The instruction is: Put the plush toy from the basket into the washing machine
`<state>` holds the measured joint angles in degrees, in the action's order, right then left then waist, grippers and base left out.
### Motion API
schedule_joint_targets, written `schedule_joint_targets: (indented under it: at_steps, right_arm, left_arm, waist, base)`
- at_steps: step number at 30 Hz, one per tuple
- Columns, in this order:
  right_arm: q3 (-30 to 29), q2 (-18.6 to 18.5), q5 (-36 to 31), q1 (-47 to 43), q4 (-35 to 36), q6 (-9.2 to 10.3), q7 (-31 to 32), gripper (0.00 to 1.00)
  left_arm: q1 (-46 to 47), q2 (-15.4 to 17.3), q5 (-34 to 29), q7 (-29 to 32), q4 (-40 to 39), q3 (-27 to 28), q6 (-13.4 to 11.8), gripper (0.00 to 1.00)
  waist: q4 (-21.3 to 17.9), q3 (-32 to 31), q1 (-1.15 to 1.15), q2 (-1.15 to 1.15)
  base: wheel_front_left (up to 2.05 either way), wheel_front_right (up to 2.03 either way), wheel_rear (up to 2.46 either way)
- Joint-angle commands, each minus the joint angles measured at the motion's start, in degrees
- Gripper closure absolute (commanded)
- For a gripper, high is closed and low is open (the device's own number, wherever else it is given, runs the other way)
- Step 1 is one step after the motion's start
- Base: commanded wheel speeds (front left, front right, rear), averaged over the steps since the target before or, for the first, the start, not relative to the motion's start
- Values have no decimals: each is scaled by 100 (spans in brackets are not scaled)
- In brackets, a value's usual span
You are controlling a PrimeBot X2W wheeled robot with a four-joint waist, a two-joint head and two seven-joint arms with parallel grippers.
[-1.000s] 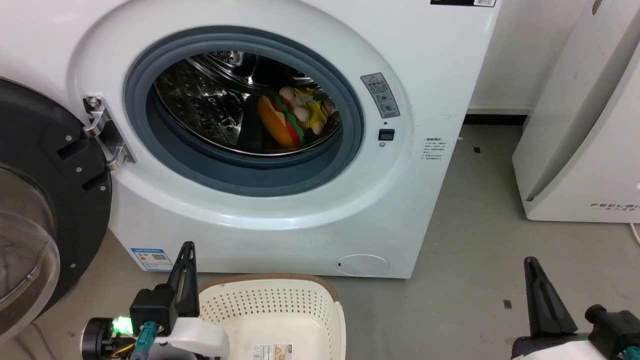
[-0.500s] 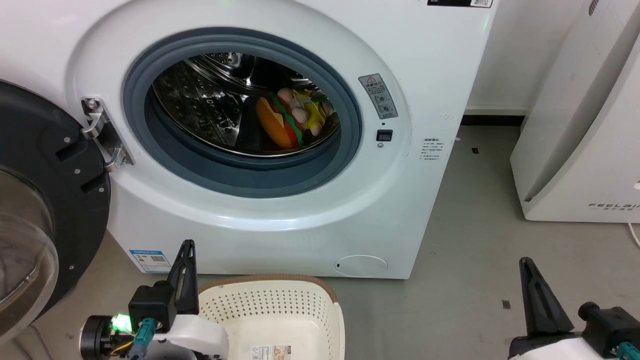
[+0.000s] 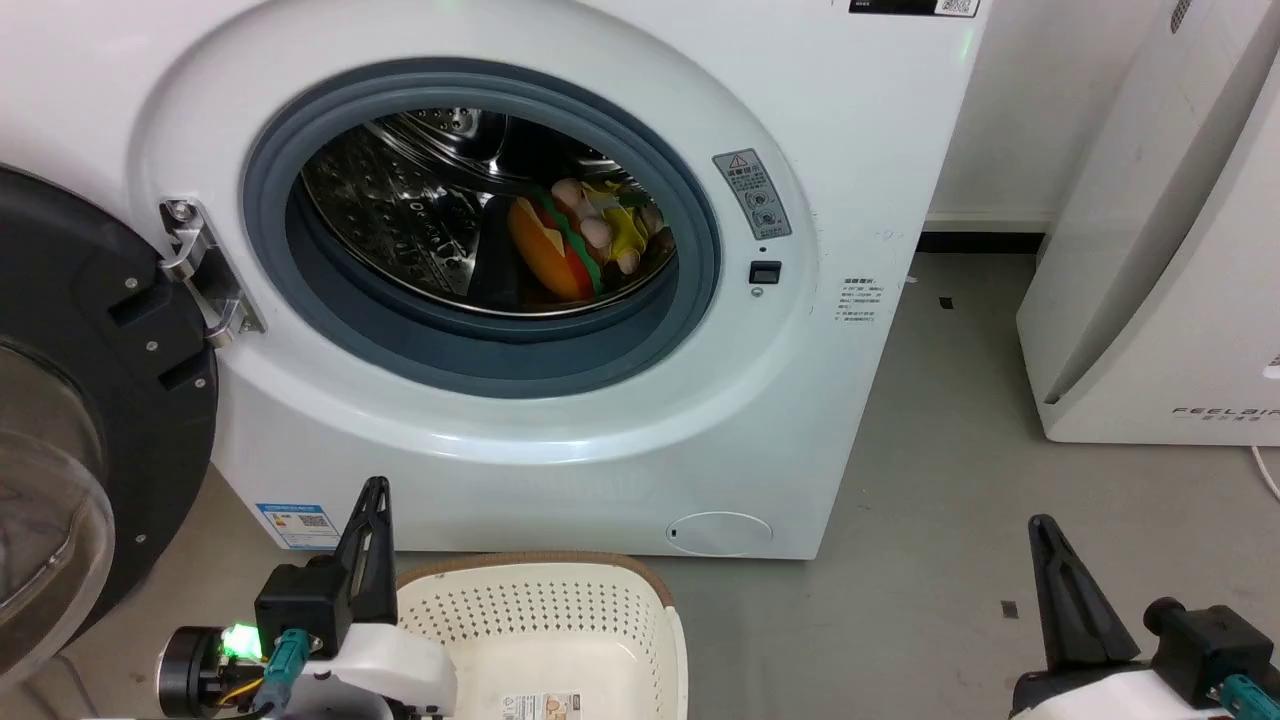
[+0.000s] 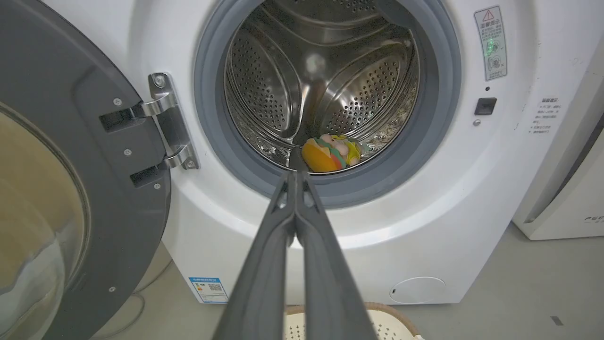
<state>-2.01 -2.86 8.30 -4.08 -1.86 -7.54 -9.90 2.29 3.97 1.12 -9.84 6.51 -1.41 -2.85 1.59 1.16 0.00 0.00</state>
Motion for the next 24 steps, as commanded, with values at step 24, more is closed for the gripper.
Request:
schedule_joint_targets:
  at_steps: [24]
  right_arm:
    - [64,-1,-278,190,77,3,297,100]
  left_arm:
    - [-120,-52,-58,295,-217,48,100,100]
  waist:
    - [-46,-34,0,0]
  base:
    - [0,0,0]
